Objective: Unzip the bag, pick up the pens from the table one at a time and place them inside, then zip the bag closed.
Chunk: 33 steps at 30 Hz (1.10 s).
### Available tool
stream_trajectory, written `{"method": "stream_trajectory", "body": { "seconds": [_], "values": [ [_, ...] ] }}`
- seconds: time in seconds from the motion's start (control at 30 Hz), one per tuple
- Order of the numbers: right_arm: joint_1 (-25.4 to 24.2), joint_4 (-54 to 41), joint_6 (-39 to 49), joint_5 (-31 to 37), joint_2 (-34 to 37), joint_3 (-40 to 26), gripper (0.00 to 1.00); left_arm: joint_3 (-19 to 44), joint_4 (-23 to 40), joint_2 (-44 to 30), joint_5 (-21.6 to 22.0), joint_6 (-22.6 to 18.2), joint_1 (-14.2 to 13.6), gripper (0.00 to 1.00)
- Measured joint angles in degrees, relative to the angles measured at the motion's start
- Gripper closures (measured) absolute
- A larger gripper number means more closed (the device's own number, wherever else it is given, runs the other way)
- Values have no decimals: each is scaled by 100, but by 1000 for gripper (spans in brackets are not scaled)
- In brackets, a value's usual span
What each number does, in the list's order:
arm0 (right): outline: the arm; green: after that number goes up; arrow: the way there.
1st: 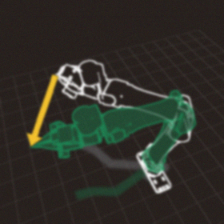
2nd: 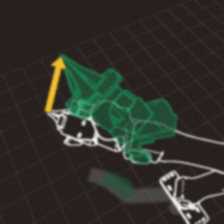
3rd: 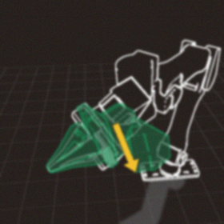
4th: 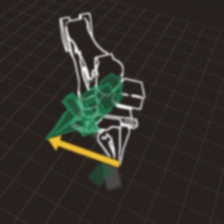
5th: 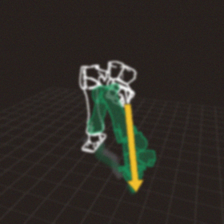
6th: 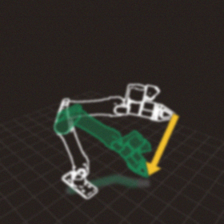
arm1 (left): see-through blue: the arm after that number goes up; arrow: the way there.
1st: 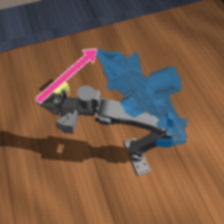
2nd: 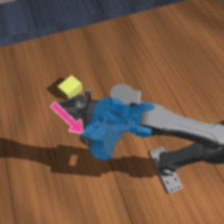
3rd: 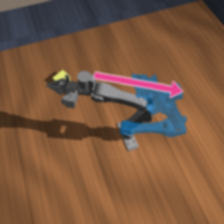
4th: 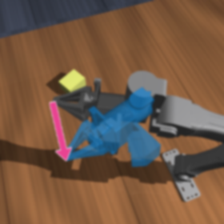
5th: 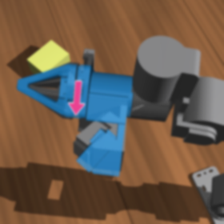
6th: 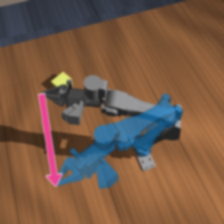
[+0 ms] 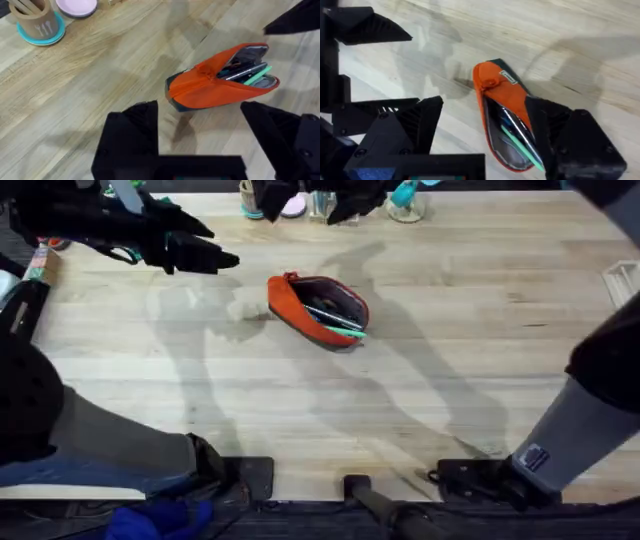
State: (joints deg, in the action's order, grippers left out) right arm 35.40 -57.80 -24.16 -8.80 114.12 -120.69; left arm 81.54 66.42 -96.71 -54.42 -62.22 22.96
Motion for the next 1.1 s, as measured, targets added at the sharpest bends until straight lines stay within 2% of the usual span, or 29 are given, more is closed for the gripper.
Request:
{"method": "stream_trajectory", "body": {
  "seconds": [0.13, 0.5, 0.6, 1.1],
  "values": [
    [9, 150, -247, -146, 293, -1, 7, 0, -1, 0, 1, 0, 0, 8],
    [13, 210, -870, -177, 450, -1, 15, 0, -1, 0, -1, 0, 0, 8],
    [13, 214, -974, -177, 556, -1, 47, 0, -1, 0, 1, 0, 0, 8],
    [132, 258, -1104, -172, 838, -8, 70, 0, -1, 0, 1, 0, 0, 8]
  ]
}}
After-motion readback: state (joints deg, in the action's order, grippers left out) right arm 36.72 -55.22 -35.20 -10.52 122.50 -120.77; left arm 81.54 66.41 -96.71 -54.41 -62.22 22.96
